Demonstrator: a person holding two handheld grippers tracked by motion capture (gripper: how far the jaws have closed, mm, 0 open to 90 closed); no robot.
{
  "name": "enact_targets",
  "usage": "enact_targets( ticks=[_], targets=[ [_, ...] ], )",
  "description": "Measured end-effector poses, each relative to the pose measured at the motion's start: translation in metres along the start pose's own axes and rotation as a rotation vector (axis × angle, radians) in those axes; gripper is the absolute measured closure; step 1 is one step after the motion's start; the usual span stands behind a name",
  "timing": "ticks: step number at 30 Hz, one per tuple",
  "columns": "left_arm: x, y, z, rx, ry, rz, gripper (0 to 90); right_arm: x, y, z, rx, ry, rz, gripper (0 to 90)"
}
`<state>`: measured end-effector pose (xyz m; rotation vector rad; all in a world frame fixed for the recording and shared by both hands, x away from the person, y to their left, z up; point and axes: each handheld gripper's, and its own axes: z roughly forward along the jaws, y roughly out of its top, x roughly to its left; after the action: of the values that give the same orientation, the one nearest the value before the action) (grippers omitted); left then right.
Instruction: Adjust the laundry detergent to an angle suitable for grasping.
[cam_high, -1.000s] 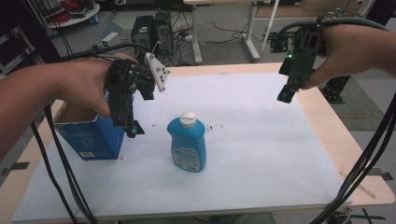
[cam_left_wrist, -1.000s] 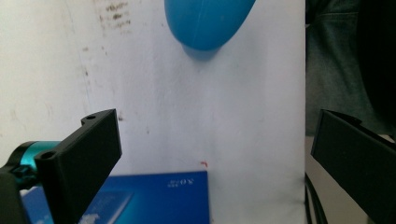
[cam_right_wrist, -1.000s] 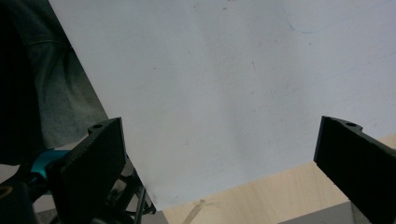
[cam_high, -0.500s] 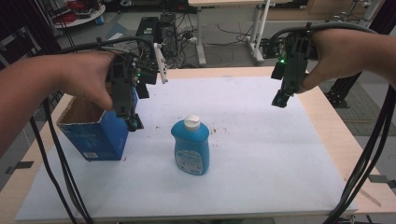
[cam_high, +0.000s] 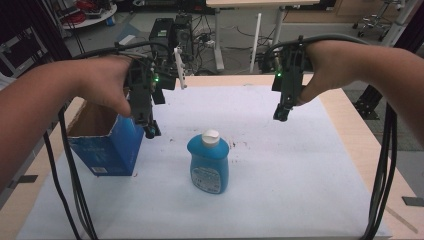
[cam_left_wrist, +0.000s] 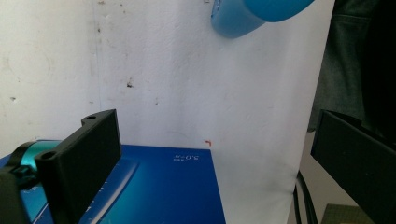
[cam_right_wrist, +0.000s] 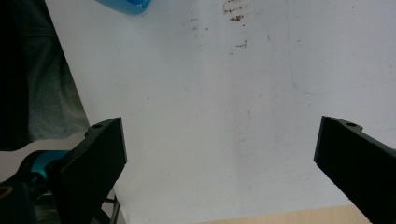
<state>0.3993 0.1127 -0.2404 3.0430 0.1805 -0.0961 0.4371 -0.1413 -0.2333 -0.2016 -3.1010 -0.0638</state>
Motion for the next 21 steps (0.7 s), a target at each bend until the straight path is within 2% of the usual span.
enact_targets(
  ticks=[7,12,17,21],
  targets=[
    [0.007,-0.002,0.002,0.004,-0.004,-0.034,1.7,-0.006,0.011,0.005,0.003,0.0,-0.023,1.4],
    [0.006,-0.002,-0.002,-0.018,0.021,-0.037,1.7,-0.008,0.011,0.001,-0.011,-0.006,-0.029,1.4],
    [0.005,0.0,-0.002,-0.007,0.028,-0.039,1.7,-0.007,0.011,-0.003,-0.02,-0.015,-0.037,1.5],
    [0.004,0.002,-0.002,-0.001,0.018,-0.037,1.7,-0.006,0.011,-0.006,-0.029,-0.025,-0.033,1.4]
  ],
)
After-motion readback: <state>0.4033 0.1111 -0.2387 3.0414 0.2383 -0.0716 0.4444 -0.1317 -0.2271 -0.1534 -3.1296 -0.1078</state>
